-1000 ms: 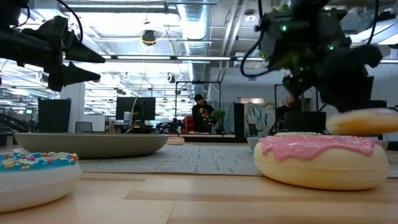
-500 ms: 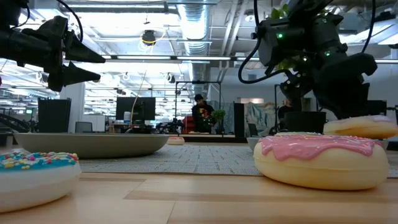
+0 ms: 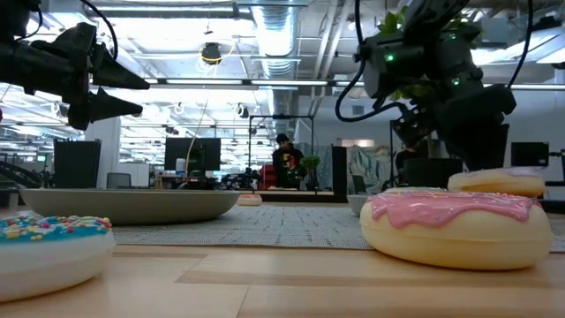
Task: Pick & Place donuts
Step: Put the large purple donut on the gray plate
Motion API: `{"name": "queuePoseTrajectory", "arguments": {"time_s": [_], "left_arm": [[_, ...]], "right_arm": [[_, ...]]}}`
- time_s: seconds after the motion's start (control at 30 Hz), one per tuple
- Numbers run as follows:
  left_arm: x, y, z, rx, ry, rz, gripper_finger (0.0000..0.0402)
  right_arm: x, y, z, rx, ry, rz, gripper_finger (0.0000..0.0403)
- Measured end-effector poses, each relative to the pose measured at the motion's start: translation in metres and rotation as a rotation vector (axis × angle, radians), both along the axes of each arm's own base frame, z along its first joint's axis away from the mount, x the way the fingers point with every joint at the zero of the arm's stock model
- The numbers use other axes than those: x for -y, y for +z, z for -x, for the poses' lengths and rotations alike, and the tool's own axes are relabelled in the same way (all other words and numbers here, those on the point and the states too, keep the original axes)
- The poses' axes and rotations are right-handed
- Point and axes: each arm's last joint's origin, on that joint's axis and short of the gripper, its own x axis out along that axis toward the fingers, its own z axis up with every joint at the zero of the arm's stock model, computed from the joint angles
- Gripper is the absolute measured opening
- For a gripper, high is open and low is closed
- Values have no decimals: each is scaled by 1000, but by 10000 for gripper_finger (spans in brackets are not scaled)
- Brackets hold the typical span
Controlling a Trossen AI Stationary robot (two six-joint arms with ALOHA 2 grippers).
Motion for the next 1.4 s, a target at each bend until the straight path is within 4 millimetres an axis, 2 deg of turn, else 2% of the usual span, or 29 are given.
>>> {"name": "queuePoseTrajectory", "arguments": {"time_s": [1.03,1.17,1.4], "left_arm": [[0,0,0,3,0,5,298],[0,0,0,3,0,5,298],[0,0,0,4,1,6,298]], "right_arm": [[0,-1,-5,56,-7,-2,110],[0,-1,-6,63,-8,-5,125],[-1,-1,-6,65,-8,-13,183]]}}
